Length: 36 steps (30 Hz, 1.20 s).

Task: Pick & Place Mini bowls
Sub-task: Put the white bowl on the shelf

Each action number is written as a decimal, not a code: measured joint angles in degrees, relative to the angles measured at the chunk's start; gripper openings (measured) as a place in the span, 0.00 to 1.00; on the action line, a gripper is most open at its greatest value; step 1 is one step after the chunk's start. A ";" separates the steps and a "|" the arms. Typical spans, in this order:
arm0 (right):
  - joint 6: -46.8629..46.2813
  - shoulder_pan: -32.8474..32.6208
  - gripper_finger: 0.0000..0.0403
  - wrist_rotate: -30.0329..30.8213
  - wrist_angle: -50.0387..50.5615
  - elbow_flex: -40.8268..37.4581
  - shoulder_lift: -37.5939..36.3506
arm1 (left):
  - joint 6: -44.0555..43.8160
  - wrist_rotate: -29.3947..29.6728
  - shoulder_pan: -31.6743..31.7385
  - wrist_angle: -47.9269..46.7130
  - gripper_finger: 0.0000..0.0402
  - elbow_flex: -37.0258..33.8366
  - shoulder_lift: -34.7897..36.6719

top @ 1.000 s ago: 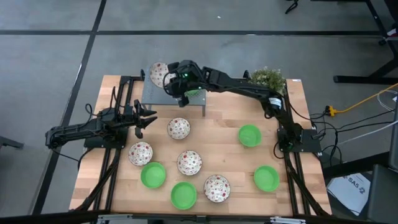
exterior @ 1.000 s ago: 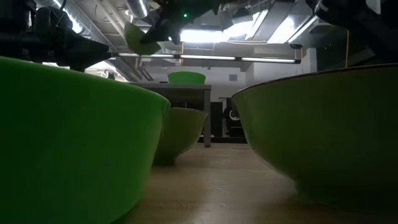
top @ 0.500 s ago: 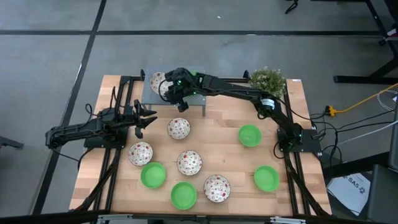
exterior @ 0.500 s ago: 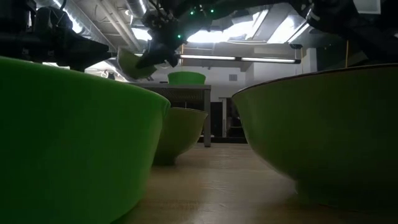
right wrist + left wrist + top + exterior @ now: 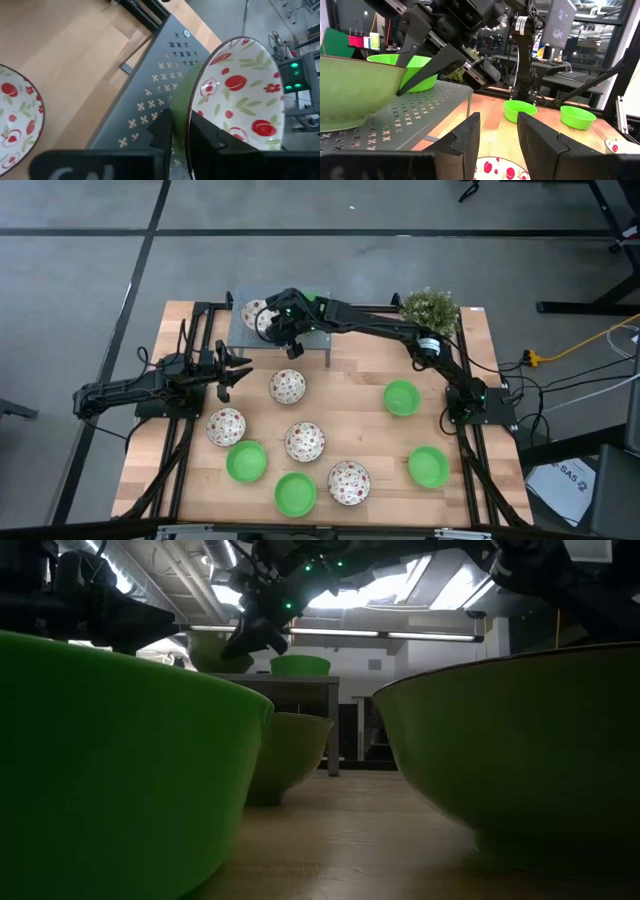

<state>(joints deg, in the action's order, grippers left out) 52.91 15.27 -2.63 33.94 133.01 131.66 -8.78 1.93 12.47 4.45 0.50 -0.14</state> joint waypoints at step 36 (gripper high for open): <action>-1.36 0.25 0.38 6.14 -1.05 1.07 -0.02 | 0.00 -0.02 0.00 0.01 0.31 -0.01 0.00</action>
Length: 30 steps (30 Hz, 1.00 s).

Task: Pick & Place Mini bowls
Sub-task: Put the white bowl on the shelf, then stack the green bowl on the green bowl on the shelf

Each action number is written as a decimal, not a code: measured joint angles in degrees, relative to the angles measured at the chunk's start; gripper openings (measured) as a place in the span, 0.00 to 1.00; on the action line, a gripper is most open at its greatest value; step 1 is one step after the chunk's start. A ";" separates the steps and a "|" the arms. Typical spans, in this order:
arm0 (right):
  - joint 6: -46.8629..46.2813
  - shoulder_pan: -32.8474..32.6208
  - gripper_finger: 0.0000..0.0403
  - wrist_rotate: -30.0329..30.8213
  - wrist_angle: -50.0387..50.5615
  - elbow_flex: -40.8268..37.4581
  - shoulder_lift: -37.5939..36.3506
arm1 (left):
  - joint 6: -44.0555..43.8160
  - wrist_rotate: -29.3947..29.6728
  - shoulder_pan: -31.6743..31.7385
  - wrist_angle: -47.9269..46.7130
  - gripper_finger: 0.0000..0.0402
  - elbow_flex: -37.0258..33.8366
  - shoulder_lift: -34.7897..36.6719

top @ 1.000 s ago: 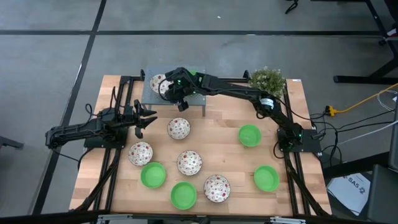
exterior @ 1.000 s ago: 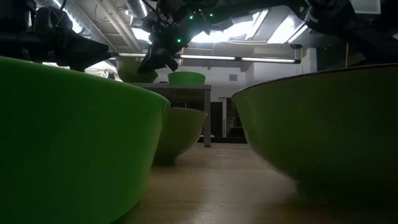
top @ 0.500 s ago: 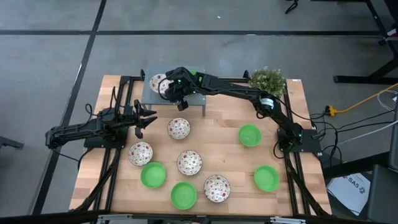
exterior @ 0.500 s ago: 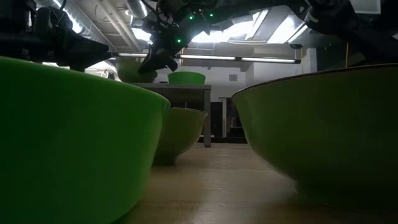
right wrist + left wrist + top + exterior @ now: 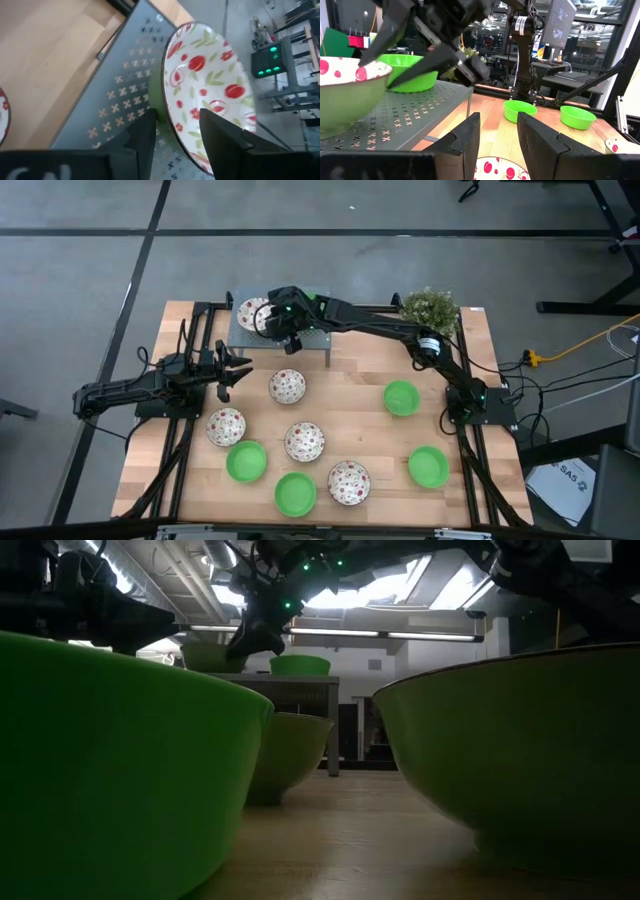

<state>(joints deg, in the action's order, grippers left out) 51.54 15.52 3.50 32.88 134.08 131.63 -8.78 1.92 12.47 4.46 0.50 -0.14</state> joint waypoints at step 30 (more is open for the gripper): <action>-17.94 -1.21 0.37 -2.07 10.75 0.75 -9.71 | 0.00 -0.01 0.00 0.01 0.31 -0.01 0.00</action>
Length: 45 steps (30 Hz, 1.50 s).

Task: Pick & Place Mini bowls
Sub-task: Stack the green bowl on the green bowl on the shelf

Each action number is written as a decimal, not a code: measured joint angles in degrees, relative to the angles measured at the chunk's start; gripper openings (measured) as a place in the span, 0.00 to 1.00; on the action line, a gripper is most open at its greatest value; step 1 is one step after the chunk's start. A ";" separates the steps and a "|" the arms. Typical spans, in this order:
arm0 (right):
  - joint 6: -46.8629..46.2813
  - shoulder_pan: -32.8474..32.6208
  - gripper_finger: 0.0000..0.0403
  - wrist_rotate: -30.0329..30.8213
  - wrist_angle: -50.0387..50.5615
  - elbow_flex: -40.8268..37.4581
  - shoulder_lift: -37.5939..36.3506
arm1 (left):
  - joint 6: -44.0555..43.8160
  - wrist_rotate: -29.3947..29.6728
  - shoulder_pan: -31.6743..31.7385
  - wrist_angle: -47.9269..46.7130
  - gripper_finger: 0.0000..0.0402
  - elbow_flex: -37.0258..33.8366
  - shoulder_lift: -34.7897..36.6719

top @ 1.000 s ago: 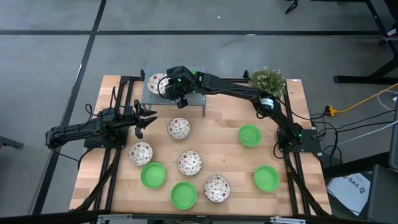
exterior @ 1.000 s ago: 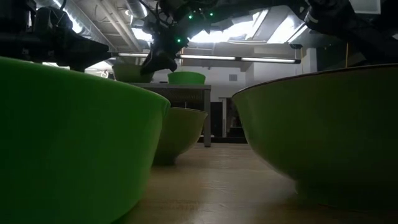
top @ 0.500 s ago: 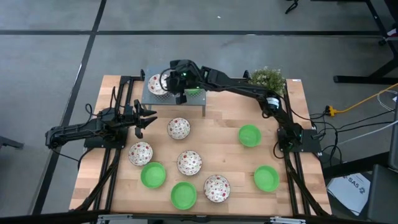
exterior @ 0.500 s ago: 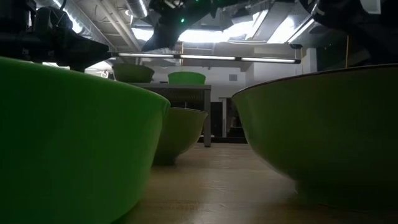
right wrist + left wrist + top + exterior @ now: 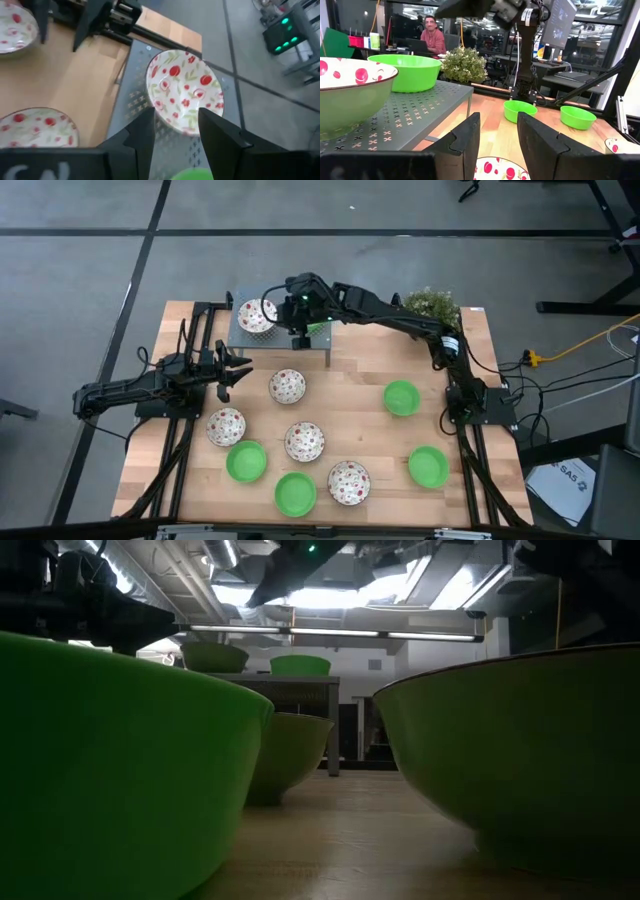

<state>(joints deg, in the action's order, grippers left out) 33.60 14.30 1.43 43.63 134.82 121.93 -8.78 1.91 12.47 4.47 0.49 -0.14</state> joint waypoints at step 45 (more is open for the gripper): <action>-42.64 -10.98 0.37 7.36 45.13 -21.71 -29.35 | 0.00 0.00 0.00 -0.02 0.31 0.02 0.00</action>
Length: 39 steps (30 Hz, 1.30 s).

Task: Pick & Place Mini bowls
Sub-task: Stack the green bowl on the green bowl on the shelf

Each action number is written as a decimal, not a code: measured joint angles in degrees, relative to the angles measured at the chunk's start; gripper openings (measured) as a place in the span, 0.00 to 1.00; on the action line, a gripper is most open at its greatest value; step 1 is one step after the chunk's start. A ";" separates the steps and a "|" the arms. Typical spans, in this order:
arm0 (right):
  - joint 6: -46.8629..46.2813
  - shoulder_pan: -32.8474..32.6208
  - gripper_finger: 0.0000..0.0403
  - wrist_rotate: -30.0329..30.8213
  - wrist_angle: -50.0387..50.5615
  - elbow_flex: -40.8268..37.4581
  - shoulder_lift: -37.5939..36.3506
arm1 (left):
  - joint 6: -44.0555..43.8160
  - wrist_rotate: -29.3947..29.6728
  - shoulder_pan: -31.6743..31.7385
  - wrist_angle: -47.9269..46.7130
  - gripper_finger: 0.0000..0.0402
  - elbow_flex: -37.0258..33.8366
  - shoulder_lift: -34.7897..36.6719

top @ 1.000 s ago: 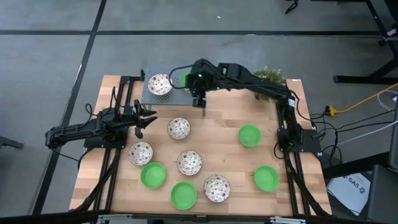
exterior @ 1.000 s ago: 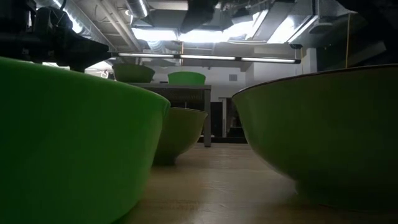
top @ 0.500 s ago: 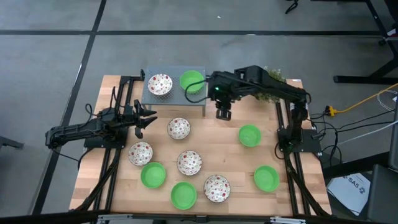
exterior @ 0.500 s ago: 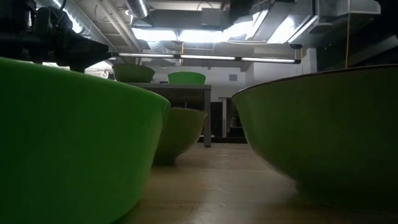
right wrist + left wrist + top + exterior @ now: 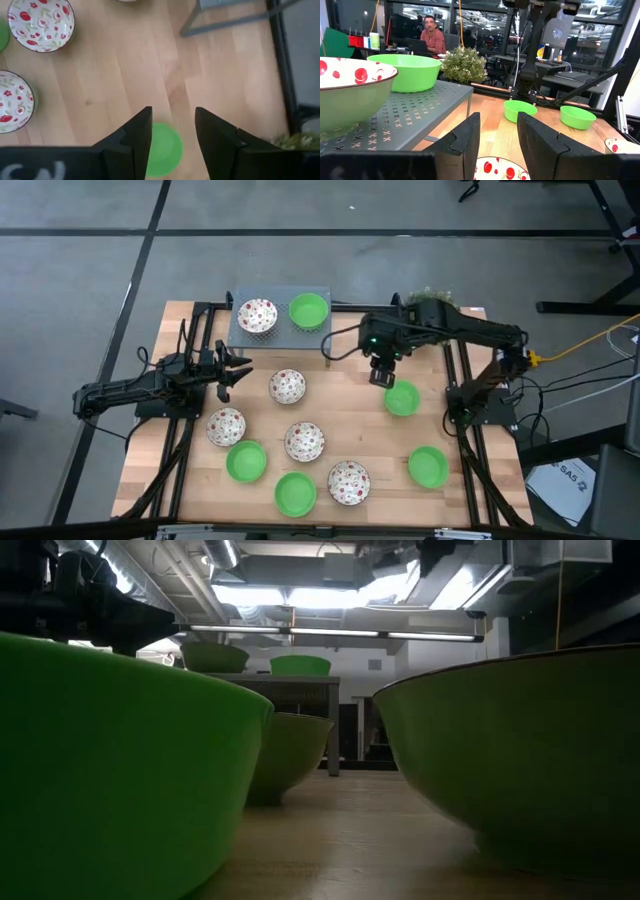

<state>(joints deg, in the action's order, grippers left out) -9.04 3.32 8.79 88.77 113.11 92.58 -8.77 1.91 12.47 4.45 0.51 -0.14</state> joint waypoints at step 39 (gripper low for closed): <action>-47.34 -8.88 0.37 -7.84 -38.50 -62.21 -10.17 | 0.00 0.00 0.00 0.00 0.31 -0.02 0.00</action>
<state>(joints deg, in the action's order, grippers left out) -56.38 -5.56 0.95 50.26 50.90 82.40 -8.78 1.91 12.47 4.45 0.50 -0.14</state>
